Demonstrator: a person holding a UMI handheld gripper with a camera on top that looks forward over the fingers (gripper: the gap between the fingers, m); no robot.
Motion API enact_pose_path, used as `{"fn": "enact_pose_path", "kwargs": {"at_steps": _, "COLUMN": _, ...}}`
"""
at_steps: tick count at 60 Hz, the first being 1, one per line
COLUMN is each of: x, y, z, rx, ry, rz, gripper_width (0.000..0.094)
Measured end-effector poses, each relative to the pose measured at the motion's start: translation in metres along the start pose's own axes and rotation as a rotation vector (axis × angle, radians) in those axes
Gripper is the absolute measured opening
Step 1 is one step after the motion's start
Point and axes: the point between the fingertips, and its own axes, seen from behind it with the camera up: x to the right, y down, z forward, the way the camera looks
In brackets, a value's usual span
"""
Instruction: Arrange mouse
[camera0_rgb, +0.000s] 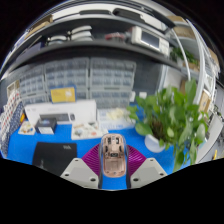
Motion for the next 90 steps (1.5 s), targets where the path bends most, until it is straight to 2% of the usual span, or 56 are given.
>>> {"fn": "enact_pose_path", "kwargs": {"at_steps": 5, "x": -0.035, "y": -0.052, "z": -0.019, "rx": 0.081, "ry": -0.006, "rz": -0.009, "gripper_width": 0.0321}}
{"fn": "enact_pose_path", "kwargs": {"at_steps": 10, "x": -0.082, "y": -0.091, "z": -0.033, "rx": 0.136, "ry": -0.054, "rz": -0.006, "gripper_width": 0.032}}
{"fn": "enact_pose_path", "kwargs": {"at_steps": 18, "x": -0.163, "y": -0.111, "z": -0.028, "rx": 0.16, "ry": -0.132, "rz": -0.041, "gripper_width": 0.0319}}
{"fn": "enact_pose_path", "kwargs": {"at_steps": 24, "x": -0.22, "y": -0.082, "z": -0.001, "rx": 0.099, "ry": -0.194, "rz": -0.051, "gripper_width": 0.0316}}
{"fn": "enact_pose_path", "kwargs": {"at_steps": 32, "x": -0.27, "y": -0.006, "z": 0.048, "rx": -0.029, "ry": -0.242, "rz": -0.092, "gripper_width": 0.0316}}
{"fn": "enact_pose_path", "kwargs": {"at_steps": 40, "x": -0.283, "y": 0.071, "z": 0.085, "rx": -0.159, "ry": -0.25, "rz": -0.116, "gripper_width": 0.0319}}
{"fn": "enact_pose_path", "kwargs": {"at_steps": 48, "x": -0.285, "y": 0.122, "z": 0.105, "rx": -0.248, "ry": -0.251, "rz": -0.138, "gripper_width": 0.0297}}
{"fn": "enact_pose_path", "kwargs": {"at_steps": 49, "x": -0.286, "y": 0.116, "z": 0.108, "rx": -0.218, "ry": -0.253, "rz": -0.131, "gripper_width": 0.0337}}
{"fn": "enact_pose_path", "kwargs": {"at_steps": 50, "x": -0.285, "y": 0.117, "z": 0.109, "rx": -0.208, "ry": -0.253, "rz": -0.132, "gripper_width": 0.0331}}
{"fn": "enact_pose_path", "kwargs": {"at_steps": 58, "x": -0.284, "y": 0.118, "z": 0.108, "rx": -0.223, "ry": -0.241, "rz": -0.132, "gripper_width": 0.0333}}
{"fn": "enact_pose_path", "kwargs": {"at_steps": 63, "x": -0.283, "y": 0.118, "z": 0.109, "rx": -0.216, "ry": -0.232, "rz": -0.127, "gripper_width": 0.0381}}
{"fn": "enact_pose_path", "kwargs": {"at_steps": 70, "x": -0.28, "y": 0.118, "z": 0.108, "rx": -0.241, "ry": -0.209, "rz": -0.087, "gripper_width": 0.0494}}
{"fn": "enact_pose_path", "kwargs": {"at_steps": 71, "x": -0.278, "y": 0.119, "z": 0.107, "rx": -0.25, "ry": -0.205, "rz": -0.086, "gripper_width": 0.0576}}
{"fn": "enact_pose_path", "kwargs": {"at_steps": 74, "x": -0.272, "y": 0.114, "z": 0.101, "rx": -0.26, "ry": -0.18, "rz": -0.081, "gripper_width": 0.0699}}
{"fn": "enact_pose_path", "kwargs": {"at_steps": 77, "x": -0.269, "y": 0.099, "z": 0.092, "rx": -0.226, "ry": -0.169, "rz": -0.071, "gripper_width": 0.082}}
{"fn": "enact_pose_path", "kwargs": {"at_steps": 90, "x": -0.262, "y": 0.039, "z": 0.018, "rx": -0.117, "ry": -0.183, "rz": -0.029, "gripper_width": 0.0828}}
